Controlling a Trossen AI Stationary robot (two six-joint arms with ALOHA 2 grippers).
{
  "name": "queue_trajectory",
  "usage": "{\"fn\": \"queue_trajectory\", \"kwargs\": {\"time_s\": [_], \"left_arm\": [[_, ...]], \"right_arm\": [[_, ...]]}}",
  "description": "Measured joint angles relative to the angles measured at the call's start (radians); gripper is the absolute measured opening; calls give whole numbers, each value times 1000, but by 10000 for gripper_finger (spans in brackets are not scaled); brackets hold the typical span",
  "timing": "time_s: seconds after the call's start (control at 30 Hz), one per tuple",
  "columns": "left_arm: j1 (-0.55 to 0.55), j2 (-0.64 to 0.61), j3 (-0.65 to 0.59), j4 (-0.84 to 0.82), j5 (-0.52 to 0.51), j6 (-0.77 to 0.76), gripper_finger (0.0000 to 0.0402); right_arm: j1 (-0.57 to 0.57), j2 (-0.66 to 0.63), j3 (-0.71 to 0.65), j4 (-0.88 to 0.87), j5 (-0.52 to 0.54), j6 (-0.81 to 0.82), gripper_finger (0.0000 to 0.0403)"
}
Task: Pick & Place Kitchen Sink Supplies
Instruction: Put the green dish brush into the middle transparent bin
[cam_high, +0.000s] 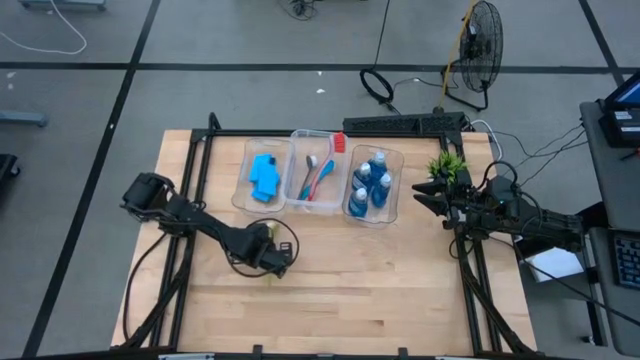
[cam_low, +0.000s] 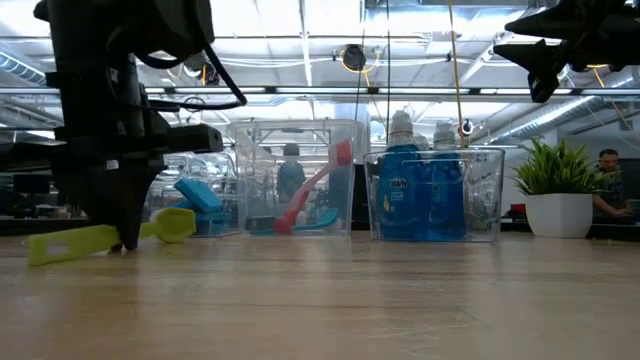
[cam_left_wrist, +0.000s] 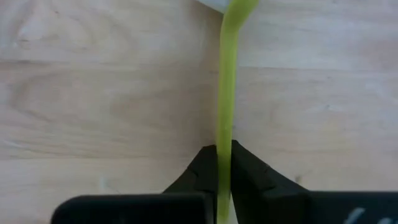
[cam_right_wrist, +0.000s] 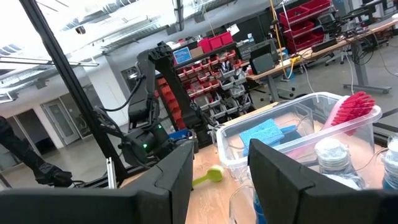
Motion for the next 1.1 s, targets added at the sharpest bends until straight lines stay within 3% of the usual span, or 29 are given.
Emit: {"fn": "queue_trajectory", "kwargs": {"time_s": [0.27,0.47,0.57,0.73,0.9,1.1], "left_arm": [[-80,-85,-3,34,73,-30,19],[-148,-133,-1,60,11,65,19],[-177,-150,-1,138,-94,188,19],[-201,-157,0,386,-261,547,19],[-186,-158,1,602,-233,866,19],[-152,-158,1,690,-122,999,19]], "right_arm": [[0,0,0,1,0,0,141],[0,0,0,3,0,0,141],[0,0,0,3,0,0,141],[0,0,0,3,0,0,141],[0,0,0,3,0,0,141],[0,0,0,3,0,0,141]]}}
